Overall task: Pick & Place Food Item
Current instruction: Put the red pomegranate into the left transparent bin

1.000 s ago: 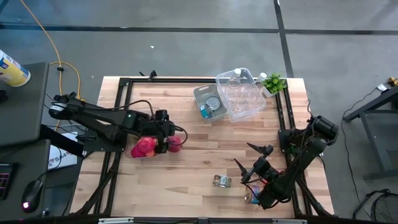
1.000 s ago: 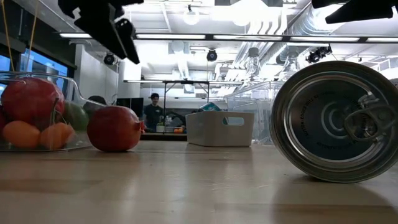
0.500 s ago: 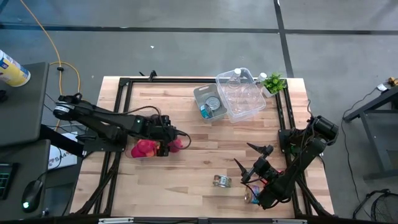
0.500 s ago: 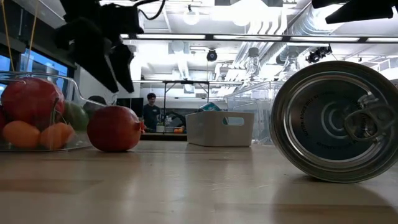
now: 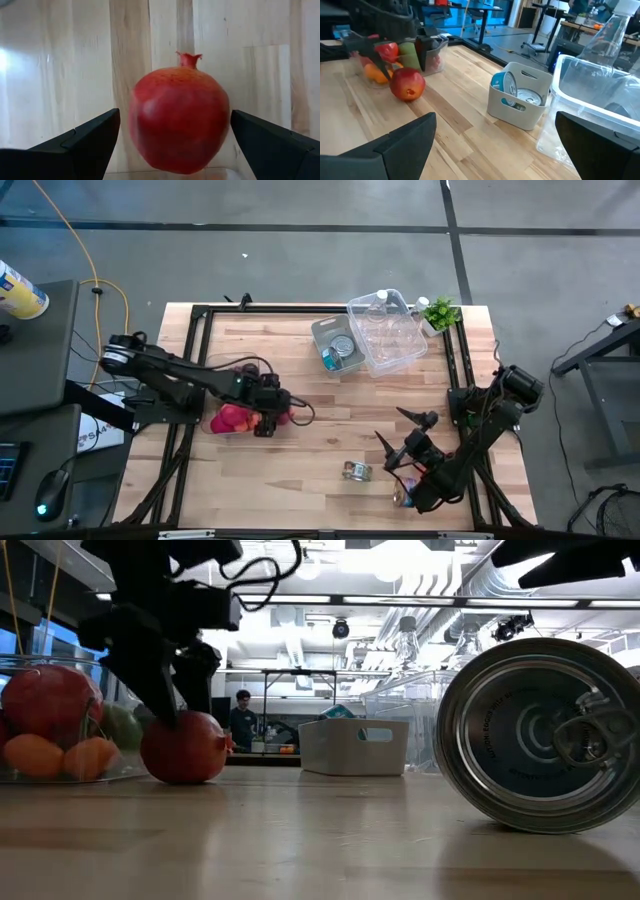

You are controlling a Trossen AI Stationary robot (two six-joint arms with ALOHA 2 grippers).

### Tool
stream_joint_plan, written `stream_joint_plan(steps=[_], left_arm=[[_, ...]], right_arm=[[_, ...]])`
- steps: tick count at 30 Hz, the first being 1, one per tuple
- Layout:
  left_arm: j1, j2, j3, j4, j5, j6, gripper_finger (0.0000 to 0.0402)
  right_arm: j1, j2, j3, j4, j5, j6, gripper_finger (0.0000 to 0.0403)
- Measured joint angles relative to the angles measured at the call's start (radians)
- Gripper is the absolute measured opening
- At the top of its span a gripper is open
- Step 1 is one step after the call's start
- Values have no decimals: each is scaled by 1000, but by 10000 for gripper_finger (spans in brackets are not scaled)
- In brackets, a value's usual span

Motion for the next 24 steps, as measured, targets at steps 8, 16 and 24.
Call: stream_joint_plan(steps=[8, 16, 24], left_arm=[[54, 65, 3, 25, 56, 33, 370], [77, 94, 5, 43, 105, 54, 370], [77, 95, 3, 50, 115, 108, 370]], right_arm=[[-7, 0, 0, 50, -20, -76, 396], [-7, 0, 0, 66, -20, -102, 396], [-7, 0, 0, 66, -20, -105, 396]])
